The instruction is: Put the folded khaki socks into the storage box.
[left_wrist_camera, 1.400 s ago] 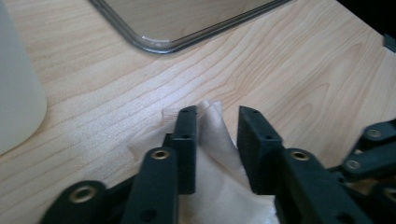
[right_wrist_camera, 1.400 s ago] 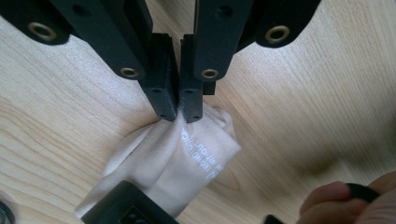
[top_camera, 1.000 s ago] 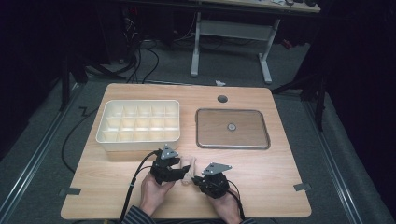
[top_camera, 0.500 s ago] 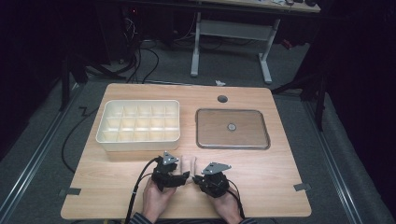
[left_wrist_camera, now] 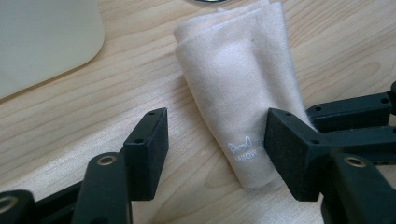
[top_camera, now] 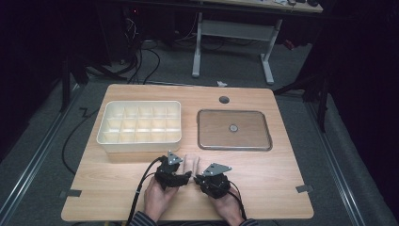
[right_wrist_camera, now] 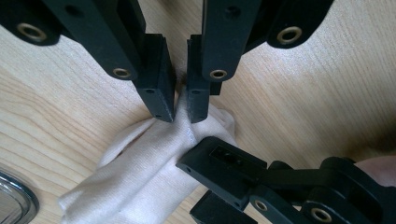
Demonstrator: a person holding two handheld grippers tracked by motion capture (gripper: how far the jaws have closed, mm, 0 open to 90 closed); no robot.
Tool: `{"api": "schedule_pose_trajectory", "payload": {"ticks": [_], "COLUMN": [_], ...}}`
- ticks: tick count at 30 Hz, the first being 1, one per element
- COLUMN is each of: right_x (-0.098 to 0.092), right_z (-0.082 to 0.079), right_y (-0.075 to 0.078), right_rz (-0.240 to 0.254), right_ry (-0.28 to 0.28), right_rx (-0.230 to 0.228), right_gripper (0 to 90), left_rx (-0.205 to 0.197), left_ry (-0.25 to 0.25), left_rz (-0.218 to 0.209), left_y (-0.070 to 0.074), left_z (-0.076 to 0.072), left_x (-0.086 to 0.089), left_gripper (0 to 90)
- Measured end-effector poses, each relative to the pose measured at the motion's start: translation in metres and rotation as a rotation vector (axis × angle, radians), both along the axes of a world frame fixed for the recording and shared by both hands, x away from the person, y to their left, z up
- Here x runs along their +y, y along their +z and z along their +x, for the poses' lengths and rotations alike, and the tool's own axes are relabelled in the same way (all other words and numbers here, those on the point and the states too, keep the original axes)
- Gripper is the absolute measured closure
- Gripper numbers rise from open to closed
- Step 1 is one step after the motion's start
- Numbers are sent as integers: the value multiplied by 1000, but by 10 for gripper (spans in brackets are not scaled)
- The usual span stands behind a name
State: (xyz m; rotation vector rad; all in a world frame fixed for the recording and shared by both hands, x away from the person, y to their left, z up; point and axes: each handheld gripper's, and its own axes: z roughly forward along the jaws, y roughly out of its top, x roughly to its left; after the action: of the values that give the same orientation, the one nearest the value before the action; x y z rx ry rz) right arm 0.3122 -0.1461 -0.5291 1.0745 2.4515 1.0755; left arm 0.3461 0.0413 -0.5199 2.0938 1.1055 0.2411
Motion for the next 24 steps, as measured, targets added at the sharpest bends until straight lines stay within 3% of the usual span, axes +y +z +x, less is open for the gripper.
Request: {"api": "schedule_pose_trajectory", "payload": {"ticks": [5,8,15,18,20,21,23,24], "right_x": [-2,-5,-29,-39,-46,-49,-56,-59], "right_z": [-1,-3,-6,-5,-5,-4,-4,-4], "right_y": [-1,-1,0,1,1,1,1,0], "right_rz": [5,10,51,37,34,34,32,25], "right_ry": [-12,-26,-81,-103,-121,-130,-151,-161], "right_rx": [-5,-10,-13,-20,-27,-31,-33,-34], "right_gripper": [781,716,580,557,553,551,550,550], "left_rx": [21,4,32,56,79,80,82,73], "left_ry": [-12,-13,-12,5,59,71,61,40], "left_rz": [3,13,-13,-62,-152,-171,-171,-147], "left_y": [1,1,1,0,-1,-1,1,3], "left_z": [4,4,6,7,4,4,3,4], "left_x": [1,1,3,3,-3,-4,-2,1], "left_gripper": [407,409,395,372,369,365,364,364]}}
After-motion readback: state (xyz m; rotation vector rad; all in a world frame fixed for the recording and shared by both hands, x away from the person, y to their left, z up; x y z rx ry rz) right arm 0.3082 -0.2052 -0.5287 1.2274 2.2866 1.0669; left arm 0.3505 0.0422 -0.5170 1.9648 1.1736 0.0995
